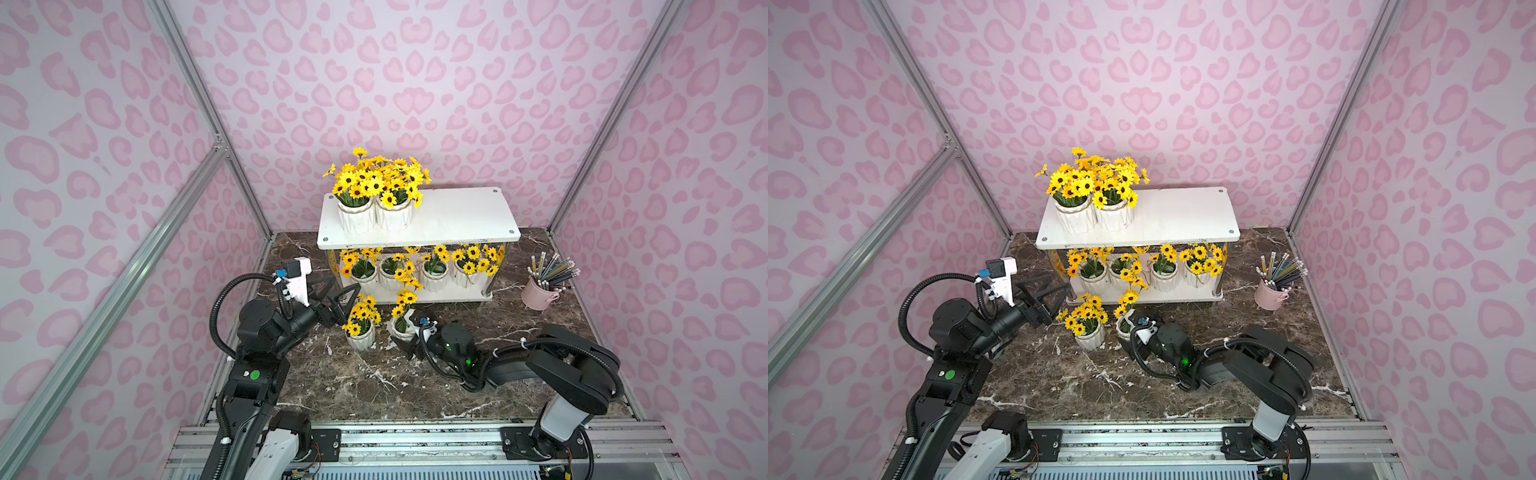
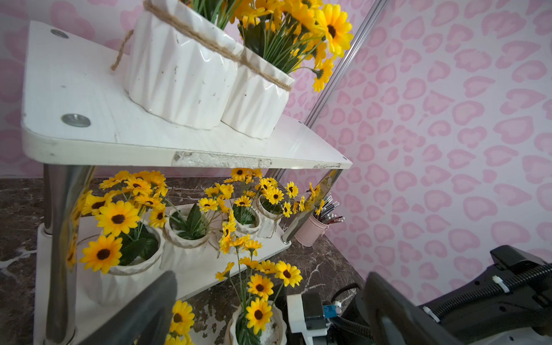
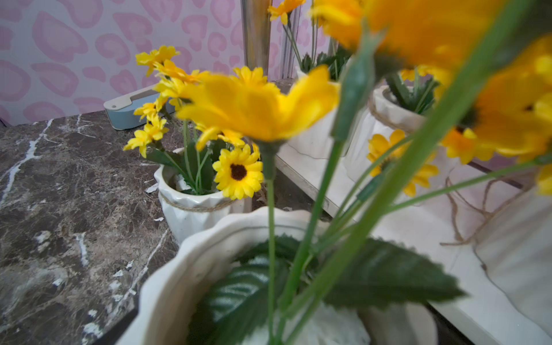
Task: Take the sunflower pots off the shelves
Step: Place the sunflower pot at the center of the board.
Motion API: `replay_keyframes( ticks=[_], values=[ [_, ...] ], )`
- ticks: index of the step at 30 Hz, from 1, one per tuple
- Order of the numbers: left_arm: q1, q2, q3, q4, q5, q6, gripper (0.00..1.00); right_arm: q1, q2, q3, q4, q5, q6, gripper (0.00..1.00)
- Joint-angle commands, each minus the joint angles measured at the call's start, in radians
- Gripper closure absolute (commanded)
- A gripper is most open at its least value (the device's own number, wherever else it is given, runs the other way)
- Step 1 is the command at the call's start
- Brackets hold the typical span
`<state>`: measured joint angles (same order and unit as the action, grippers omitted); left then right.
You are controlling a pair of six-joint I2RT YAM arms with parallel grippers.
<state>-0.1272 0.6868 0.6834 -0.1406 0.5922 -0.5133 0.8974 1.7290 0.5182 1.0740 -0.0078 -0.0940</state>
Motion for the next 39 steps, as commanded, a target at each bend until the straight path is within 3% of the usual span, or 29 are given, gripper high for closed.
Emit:
replay_keyframes(
  ticks=[1, 19, 35, 36, 39],
  values=[
    [0.000, -0.003, -0.014, 0.009, -0.019, 0.007, 0.01, 0.001, 0.044, 0.034, 0.178, -0.025, 0.005, 1.00],
    [0.001, 0.007, 0.011, -0.010, -0.040, 0.034, 0.01, 0.000, 0.338, 0.094, 0.397, -0.044, -0.020, 1.00],
    [0.000, 0.033, 0.022, -0.009, -0.053, 0.041, 0.02, -0.014, 0.494, 0.174, 0.363, -0.113, 0.021, 1.00],
    [0.000, 0.034, 0.022, -0.010, -0.055, 0.040, 0.02, -0.013, 0.493, 0.179, 0.356, -0.112, 0.020, 0.95],
    [0.000, 0.034, 0.028, -0.015, -0.059, 0.042, 0.02, -0.011, 0.475, 0.179, 0.341, -0.086, 0.028, 0.50]
  ],
)
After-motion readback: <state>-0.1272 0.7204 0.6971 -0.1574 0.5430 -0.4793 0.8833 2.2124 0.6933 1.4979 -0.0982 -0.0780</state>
